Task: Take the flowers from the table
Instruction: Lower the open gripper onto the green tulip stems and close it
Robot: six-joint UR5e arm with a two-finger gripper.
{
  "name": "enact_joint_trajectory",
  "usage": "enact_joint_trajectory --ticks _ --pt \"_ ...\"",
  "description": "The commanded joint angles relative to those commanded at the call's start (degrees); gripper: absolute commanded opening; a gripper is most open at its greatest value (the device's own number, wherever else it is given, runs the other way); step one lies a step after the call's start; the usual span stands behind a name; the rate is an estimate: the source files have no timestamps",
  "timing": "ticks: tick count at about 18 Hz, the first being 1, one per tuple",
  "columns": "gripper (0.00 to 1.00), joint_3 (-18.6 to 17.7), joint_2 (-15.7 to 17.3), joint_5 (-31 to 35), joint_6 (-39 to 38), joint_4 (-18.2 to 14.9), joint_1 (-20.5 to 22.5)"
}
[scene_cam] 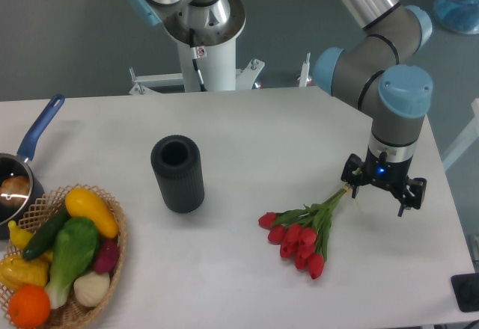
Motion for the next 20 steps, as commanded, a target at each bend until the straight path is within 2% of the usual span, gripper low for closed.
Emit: enact_joint_trajectory --ticks 5,7,9,10,13,20 --pt "1.00 -0.8 -1.0 0.2 -0.1 1.0 -0.7" --pt "1.00 -3.4 -0.4 0.1 0.1 1.5 -0.5" --pt "1.00 -7.2 -0.2 0.1 0.1 4.0 -0.6" --pt "1.00 -8.2 -0.2 0.1 0.3 4.3 -0.5" --pt "1.00 -8.5 -0.1 0.1 2.9 4.1 -0.6" --pt "1.00 -8.4 -1.1 0.0 3.0 4.4 -1.8"
